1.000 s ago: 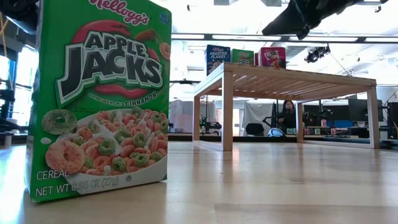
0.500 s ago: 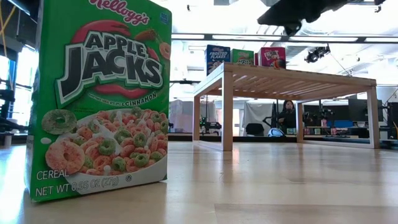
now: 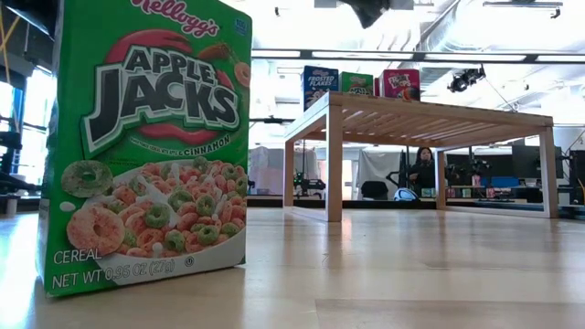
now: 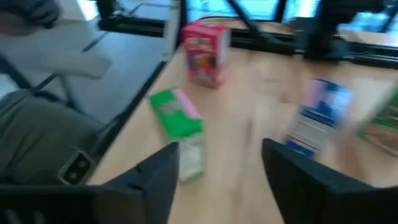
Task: Stack cereal on shelf
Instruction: Put the bottom green cereal box on the shelf aligned with the other green cereal box
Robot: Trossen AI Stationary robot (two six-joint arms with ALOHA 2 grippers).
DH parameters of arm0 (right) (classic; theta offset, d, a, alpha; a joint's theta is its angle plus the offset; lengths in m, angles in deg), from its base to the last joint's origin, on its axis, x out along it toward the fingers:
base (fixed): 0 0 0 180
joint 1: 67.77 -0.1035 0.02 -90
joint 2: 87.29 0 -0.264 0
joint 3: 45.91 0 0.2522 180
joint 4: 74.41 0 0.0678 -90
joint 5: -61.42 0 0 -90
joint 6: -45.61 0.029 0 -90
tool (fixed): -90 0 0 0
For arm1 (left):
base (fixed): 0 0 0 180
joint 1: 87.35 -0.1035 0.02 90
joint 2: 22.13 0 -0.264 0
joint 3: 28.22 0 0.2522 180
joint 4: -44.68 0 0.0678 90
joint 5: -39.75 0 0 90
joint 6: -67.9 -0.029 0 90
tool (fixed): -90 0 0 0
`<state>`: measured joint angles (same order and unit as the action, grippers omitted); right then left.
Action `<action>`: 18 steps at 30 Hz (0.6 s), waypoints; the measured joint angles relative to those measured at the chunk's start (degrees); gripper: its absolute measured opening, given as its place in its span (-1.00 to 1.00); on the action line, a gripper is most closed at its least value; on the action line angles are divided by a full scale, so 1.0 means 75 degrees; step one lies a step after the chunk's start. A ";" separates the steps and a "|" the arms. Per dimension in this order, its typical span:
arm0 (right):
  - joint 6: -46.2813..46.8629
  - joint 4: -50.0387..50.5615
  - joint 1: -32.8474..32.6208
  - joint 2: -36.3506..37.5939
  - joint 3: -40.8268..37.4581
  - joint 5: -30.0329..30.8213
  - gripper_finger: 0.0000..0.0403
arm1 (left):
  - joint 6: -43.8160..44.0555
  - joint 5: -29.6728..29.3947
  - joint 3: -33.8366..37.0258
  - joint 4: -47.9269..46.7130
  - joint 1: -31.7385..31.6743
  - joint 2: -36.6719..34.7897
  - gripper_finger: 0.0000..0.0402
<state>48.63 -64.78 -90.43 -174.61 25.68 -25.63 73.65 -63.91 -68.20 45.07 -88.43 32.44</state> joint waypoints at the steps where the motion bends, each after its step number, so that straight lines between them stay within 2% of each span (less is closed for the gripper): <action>1: -0.0003 0.0085 -0.0077 -0.0261 0.0288 -0.0063 0.18 | -0.0046 0.0004 0.0000 0.0007 0.0000 0.0068 -0.79; 5: -0.0093 0.0586 -0.0292 -0.1296 0.1414 -0.0116 0.30 | -0.0188 0.0015 0.0006 0.0386 0.0000 0.0361 -0.85; 11: -0.0233 0.0989 -0.0396 -0.2553 0.2653 -0.0325 0.31 | -0.0197 0.0089 0.0006 0.1011 0.0003 0.0667 -0.88; 18: -0.0654 0.1394 -0.0357 -0.3240 0.3281 -0.0152 0.31 | -0.0200 0.0089 0.0006 0.1131 0.0000 0.0673 -0.88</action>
<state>43.73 -54.32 -93.11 -198.91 50.29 -26.77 72.15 -63.24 -68.15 53.55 -88.43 37.49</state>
